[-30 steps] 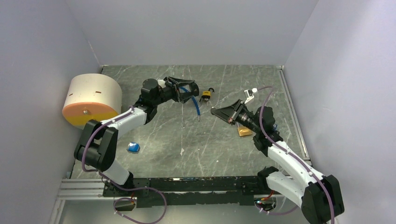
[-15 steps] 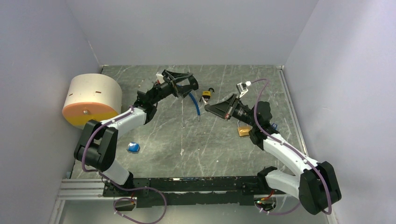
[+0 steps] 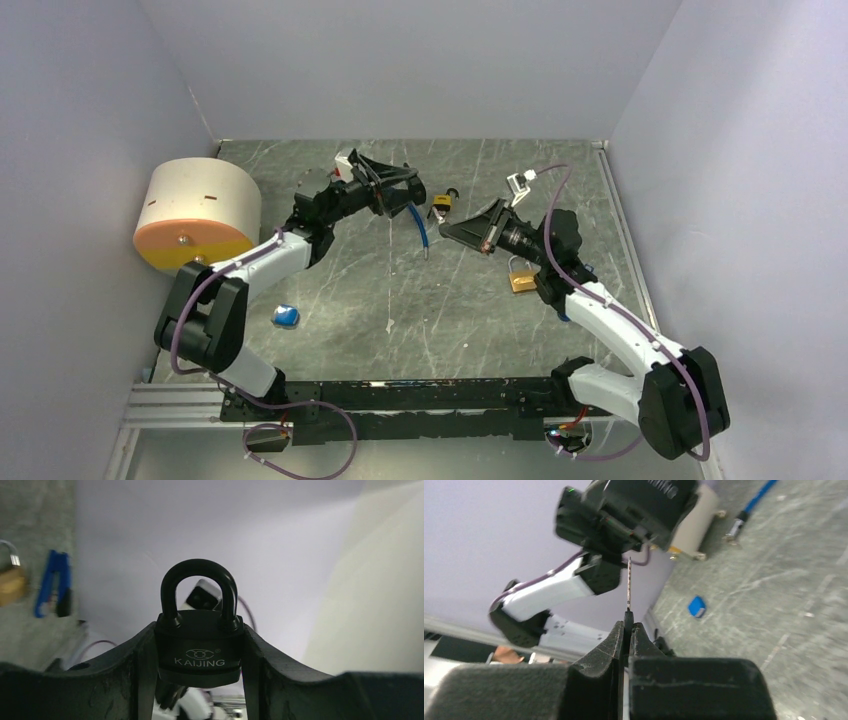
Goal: Unlock with the key
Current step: Place the lock at the center of the board.
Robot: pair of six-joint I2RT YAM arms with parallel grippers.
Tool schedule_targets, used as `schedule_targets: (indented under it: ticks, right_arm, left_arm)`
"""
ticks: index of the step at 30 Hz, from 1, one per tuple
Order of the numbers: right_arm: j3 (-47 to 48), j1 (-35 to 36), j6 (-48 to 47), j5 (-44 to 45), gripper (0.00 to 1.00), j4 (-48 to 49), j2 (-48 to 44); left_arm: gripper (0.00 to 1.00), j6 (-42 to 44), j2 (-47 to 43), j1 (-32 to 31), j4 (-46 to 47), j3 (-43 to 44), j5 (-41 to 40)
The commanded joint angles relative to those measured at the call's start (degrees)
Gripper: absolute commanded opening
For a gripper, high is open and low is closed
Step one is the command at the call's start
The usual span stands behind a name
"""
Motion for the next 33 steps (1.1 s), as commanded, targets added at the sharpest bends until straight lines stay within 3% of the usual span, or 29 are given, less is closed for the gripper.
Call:
schedule_targets:
  ticks: [1,6,10,12,16,20,28,33]
  right_arm:
    - [0.15,-3.35,-8.16,6.56,0.0,-14.11,-3.44]
    - [-0.6,-6.63,-14.08,9.87,0.0,-22.88,-2.46]
    - [0.26,-6.65,-16.24,11.53,0.0,-27.2,-0.58]
    - [0.28,-6.71,-17.28,13.27,0.0,-29.25,0.33]
    - [0.19,-7.04,-18.53,15.92,0.0,-33.19,1.75]
    - [-0.16,-7.83,-19.18,17.56,0.0,-38.1,1.55]
    - [0.53,-8.27,-21.35,17.9,0.0,-43.88,2.07]
    - [2.7,-8.26,-25.95,15.2,0.0,-44.61,8.59]
  left_arm:
    - [0.02,22.78,-5.49,-0.29,-7.3,1.1,4.84]
    - [0.03,52.01,-7.96,-4.44,-14.44,-2.5,4.24]
    - [0.03,74.17,-8.68,-12.24,-24.49,-3.26,-4.05]
    - [0.03,81.3,-8.7,-15.7,-20.98,-6.55,-8.26]
    - [0.03,86.07,-5.71,-18.67,-4.42,-15.57,-12.97]
    - [0.03,92.98,-2.03,-22.91,0.16,-17.17,-20.14]
    - [0.03,101.74,10.5,-27.44,20.07,-19.93,-30.12]
    - [0.04,105.8,18.92,-30.26,32.18,-20.04,-34.36]
